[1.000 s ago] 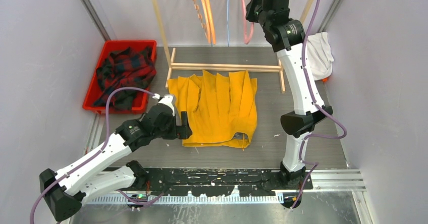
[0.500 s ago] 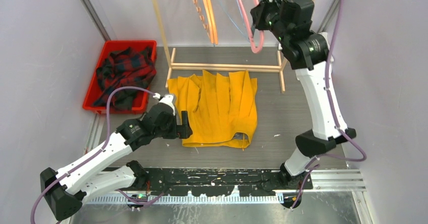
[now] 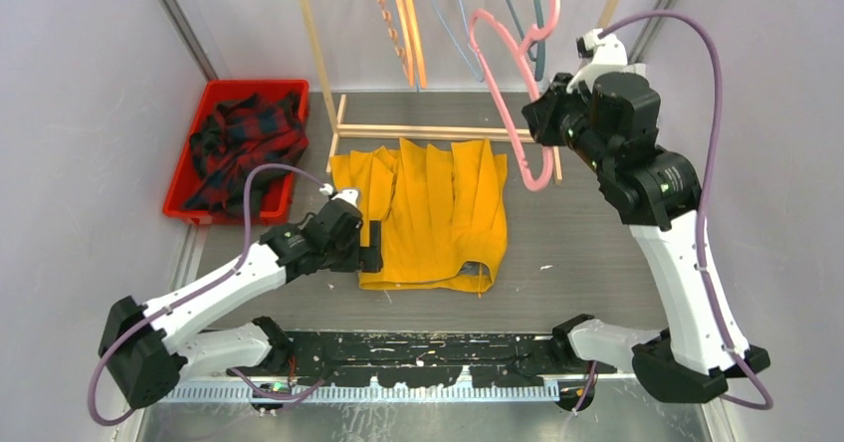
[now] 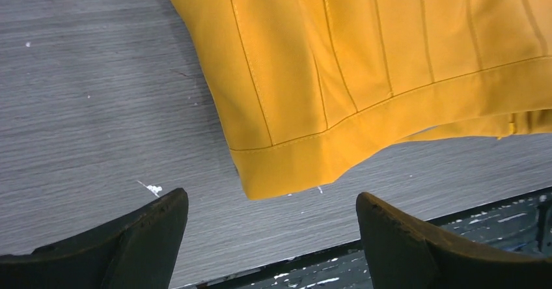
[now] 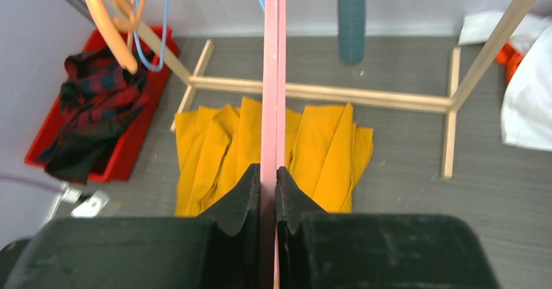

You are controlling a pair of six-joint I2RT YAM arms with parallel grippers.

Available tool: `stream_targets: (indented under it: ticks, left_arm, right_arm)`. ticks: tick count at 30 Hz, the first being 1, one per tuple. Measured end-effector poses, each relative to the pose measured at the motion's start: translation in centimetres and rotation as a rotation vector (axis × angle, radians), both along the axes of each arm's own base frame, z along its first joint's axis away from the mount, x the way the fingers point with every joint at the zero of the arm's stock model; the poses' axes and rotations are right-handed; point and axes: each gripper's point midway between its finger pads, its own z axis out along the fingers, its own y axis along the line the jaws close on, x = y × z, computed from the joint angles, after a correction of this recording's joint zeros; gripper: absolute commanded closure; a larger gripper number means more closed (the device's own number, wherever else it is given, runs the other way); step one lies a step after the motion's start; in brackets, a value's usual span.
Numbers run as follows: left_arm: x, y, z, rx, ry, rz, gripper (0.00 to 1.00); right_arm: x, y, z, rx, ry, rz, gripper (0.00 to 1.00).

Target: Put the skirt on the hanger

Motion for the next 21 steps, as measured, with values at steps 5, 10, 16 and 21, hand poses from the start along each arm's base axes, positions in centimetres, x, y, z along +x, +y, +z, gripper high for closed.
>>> stream_targets:
  ticks: [5,10,16,21]
  left_arm:
    - [0.3,-0.4,-3.0,0.081,0.071,-0.011,0.00]
    - [-0.1,-0.8,-5.2,0.150,0.116,-0.038,0.00]
    - [-1.1,-2.4,-7.0,0.231,0.136,-0.115,0.00]
    - [-2.2,-4.5,-5.9,0.290,0.046,-0.195,0.01]
  right_arm:
    - [-3.2,0.4,-3.2,0.036,0.098,0.066,0.99]
    - [-7.3,0.3,-6.4,0.063,0.194,0.129,0.99]
    - [-13.3,-0.6,-8.8,0.110,0.256,0.192,0.99]
    - [-17.2,-1.4,-9.8,0.143,0.270,0.230,0.99]
